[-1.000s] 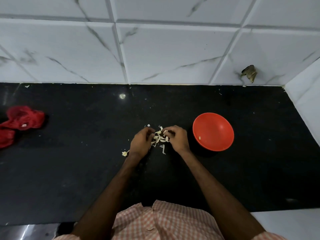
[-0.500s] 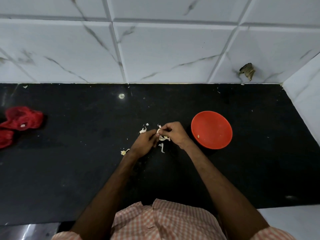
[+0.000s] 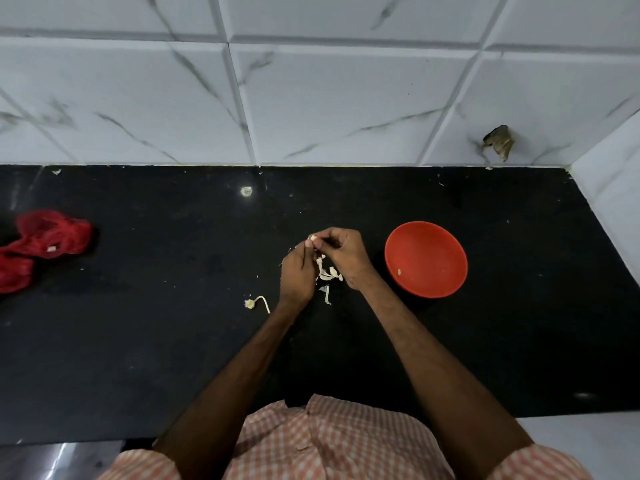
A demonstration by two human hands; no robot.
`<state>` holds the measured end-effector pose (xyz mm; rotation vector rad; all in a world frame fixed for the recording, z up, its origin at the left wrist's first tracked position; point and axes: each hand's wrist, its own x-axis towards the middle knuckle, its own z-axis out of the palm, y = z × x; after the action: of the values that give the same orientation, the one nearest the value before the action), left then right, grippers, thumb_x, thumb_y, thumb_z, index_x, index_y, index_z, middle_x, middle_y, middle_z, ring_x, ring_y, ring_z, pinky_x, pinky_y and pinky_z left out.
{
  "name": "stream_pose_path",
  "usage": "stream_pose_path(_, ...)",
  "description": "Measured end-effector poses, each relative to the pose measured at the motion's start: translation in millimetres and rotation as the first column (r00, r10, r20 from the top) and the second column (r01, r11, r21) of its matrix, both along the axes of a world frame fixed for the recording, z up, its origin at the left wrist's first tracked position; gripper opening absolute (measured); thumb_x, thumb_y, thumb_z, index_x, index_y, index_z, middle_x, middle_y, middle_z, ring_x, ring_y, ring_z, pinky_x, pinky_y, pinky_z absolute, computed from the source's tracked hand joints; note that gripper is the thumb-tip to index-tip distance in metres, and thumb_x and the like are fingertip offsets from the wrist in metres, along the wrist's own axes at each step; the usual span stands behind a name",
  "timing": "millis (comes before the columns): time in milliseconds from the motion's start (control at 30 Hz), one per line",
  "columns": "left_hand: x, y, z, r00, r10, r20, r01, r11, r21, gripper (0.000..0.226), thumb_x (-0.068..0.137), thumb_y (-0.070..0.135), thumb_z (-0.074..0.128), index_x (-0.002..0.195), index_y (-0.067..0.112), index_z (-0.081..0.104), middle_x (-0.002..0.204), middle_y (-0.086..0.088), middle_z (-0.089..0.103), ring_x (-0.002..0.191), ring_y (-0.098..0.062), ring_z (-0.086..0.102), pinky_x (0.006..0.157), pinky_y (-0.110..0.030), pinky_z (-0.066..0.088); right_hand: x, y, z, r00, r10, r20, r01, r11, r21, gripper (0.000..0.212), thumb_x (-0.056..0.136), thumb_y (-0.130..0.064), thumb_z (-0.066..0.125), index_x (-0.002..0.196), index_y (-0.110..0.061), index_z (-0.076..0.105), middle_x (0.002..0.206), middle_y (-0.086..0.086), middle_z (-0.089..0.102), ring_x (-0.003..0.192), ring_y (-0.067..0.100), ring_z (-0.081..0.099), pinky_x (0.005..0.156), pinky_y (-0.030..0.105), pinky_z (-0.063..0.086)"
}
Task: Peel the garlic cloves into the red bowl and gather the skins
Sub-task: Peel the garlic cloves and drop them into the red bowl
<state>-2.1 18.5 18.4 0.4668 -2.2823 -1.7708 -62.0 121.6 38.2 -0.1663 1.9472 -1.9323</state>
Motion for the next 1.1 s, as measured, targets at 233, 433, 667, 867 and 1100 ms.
stream_pose_path(233,3.6,-9.1,-2.4,0.982,-0.120,0.143,0.135,0.986,-0.100,0.039,0.108,0.031,0.036,0.078,0.019,0.057,0.066,0.007,0.054,0.060,-0.008,0.048,0.059,-0.031,0.039,7.2,7.2,-9.8,0.995,-0.034,0.099,0.029,0.998,0.051,0.015,0.094,-0.001,0.065,0.106,0.004,0.070,0.099,0.012,0.073,0.086,0.010,0.071,0.075,0.021,0.056)
stream_pose_path(433,0.0,-19.9,-14.6,0.959,-0.161,0.233,0.184,0.980,-0.077,0.033,0.106,0.027,0.044,0.092,0.003,0.062,0.079,-0.004,0.064,0.071,-0.012,0.057,0.068,-0.031,0.045,9.3,10.3,-23.6,0.997,-0.022,0.077,0.006,0.980,0.199,0.011,0.093,-0.008,0.068,0.094,-0.016,0.075,0.089,0.003,0.075,0.082,0.009,0.070,0.078,0.028,0.057)
stream_pose_path(667,2.2,-23.6,-21.7,0.967,-0.069,0.244,0.073,0.997,-0.006,0.030,0.103,0.027,0.051,0.092,0.005,0.068,0.076,-0.002,0.065,0.068,-0.009,0.058,0.062,-0.018,0.045,13.2,2.9,-26.9,0.986,-0.060,0.157,0.021,0.971,0.239,0.006,0.093,-0.014,0.070,0.097,-0.014,0.074,0.090,-0.001,0.074,0.083,0.007,0.069,0.068,0.023,0.053)
stream_pose_path(867,4.7,-22.6,-19.4,0.955,-0.093,0.281,0.117,0.991,-0.070,0.032,0.102,0.028,0.053,0.090,0.001,0.066,0.077,-0.005,0.066,0.070,-0.018,0.060,0.067,-0.036,0.048,14.3,-1.0,-25.1,0.981,-0.094,0.169,0.038,0.951,0.308,0.006,0.095,-0.016,0.066,0.091,-0.014,0.070,0.093,0.004,0.074,0.087,0.012,0.069,0.067,0.028,0.056)
stream_pose_path(1100,1.0,-33.7,-13.9,0.943,-0.091,0.319,0.125,0.988,-0.088,0.028,0.101,0.029,0.056,0.093,0.006,0.071,0.078,-0.007,0.069,0.069,-0.019,0.062,0.062,-0.023,0.049,18.7,-10.4,-26.2,0.974,-0.139,0.177,0.084,0.955,0.286,0.006,0.095,-0.013,0.065,0.092,-0.013,0.070,0.097,0.008,0.075,0.087,0.016,0.070,0.061,0.026,0.054)
